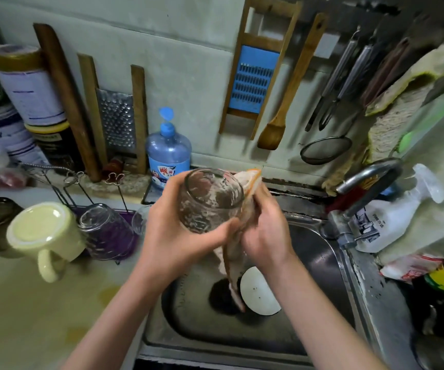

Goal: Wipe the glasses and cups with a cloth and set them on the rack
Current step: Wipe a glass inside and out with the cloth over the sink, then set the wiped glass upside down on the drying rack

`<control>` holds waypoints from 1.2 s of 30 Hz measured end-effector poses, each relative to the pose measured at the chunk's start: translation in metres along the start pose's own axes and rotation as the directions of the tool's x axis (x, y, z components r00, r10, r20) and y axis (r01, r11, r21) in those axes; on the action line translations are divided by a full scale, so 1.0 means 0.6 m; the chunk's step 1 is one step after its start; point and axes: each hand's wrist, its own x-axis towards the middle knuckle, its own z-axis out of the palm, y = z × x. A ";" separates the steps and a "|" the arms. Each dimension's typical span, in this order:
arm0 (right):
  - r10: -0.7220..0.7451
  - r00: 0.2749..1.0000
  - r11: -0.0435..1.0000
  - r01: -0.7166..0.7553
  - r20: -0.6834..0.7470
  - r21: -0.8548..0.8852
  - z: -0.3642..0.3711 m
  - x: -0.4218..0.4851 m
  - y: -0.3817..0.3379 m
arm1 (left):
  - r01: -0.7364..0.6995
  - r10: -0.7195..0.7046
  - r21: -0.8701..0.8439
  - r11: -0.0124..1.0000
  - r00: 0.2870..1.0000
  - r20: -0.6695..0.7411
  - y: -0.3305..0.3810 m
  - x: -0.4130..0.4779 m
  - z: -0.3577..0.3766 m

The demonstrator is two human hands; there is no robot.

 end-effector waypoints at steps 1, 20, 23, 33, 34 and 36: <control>0.005 0.999 1.000 -0.005 0.035 0.025 0.012 -0.005 0.014 | 0.038 -0.040 -0.052 0.998 0.998 -0.044 -0.001 0.000 -0.001; 0.135 0.991 0.973 -0.127 0.027 -0.191 0.105 -0.056 0.104 | 0.203 -0.255 -0.207 0.957 0.930 -0.264 -0.091 -0.006 -0.122; 0.113 0.993 0.964 -0.104 0.025 -0.244 0.106 -0.064 0.116 | 0.264 -0.352 -0.284 0.922 0.878 -0.324 -0.086 -0.021 -0.144; 0.260 0.966 0.952 -0.255 -0.005 0.167 0.090 -0.068 0.182 | 0.428 -0.680 -0.609 0.667 0.683 -0.265 -0.014 -0.088 -0.195; 0.268 0.963 0.947 -0.262 -0.011 0.187 0.084 -0.066 0.193 | 0.428 -0.690 -0.622 0.656 0.673 -0.265 -0.008 -0.092 -0.199; 0.322 0.947 0.926 -0.317 0.011 0.204 0.079 -0.068 0.212 | 0.444 -0.737 -0.667 0.598 0.631 -0.241 0.011 -0.105 -0.205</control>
